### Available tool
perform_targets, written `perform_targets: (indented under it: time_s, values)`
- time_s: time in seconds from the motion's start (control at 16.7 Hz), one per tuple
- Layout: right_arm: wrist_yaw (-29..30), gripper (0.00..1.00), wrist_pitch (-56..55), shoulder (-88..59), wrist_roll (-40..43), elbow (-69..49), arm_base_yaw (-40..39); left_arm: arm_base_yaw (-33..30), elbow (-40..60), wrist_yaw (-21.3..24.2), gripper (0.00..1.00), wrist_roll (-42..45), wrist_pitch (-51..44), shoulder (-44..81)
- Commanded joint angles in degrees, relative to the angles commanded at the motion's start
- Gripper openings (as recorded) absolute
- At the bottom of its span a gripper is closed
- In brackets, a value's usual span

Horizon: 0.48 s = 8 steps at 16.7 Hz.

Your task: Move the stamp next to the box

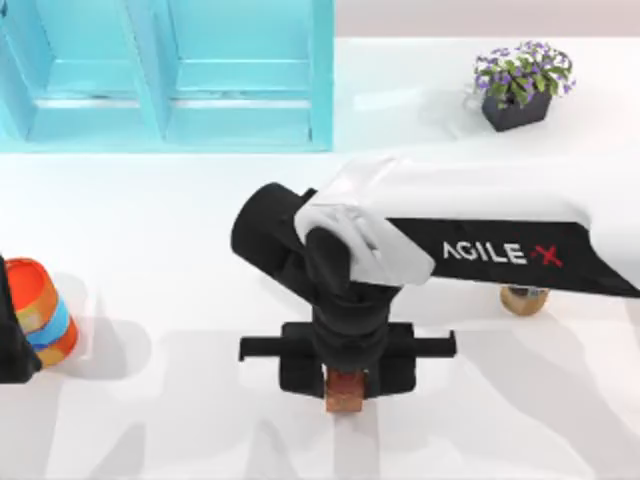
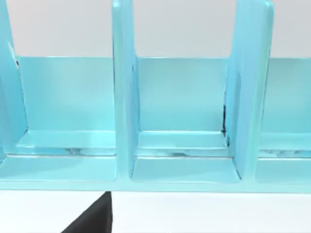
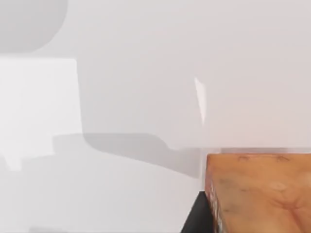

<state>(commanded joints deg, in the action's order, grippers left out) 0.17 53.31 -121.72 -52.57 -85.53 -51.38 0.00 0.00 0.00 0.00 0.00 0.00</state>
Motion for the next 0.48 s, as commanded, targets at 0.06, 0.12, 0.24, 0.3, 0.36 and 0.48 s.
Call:
perform_targets:
  time_s: [0.06, 0.12, 0.24, 0.3, 0.36, 0.48]
  values:
    - [0.00, 0.00, 1.32, 0.49, -0.01, -1.02, 0.02, 0.00, 0.00, 0.00, 1.00, 0.00, 0.00, 0.00]
    - [0.00, 0.00, 3.17, 0.96, 0.00, -1.94, 0.04, 0.00, 0.00, 0.00, 1.00, 0.00, 0.00, 0.00]
    - [-0.01, 0.00, 7.01, 1.87, 0.03, -3.72, 0.05, 0.00, 0.00, 0.00, 1.00, 0.00, 0.00, 0.00]
    - [-0.02, 0.00, 8.25, 2.53, 0.06, -4.75, 0.07, 0.00, 0.00, 0.00, 1.00, 0.00, 0.00, 0.00]
    - [-0.02, 0.00, 8.88, 3.06, 0.13, -5.34, 0.13, 0.00, 0.00, 0.00, 1.00, 0.00, 0.00, 0.00]
    - [-0.02, 0.00, 8.98, 3.15, 0.14, -5.42, 0.15, 0.00, 0.00, 0.00, 1.00, 0.00, 0.00, 0.00]
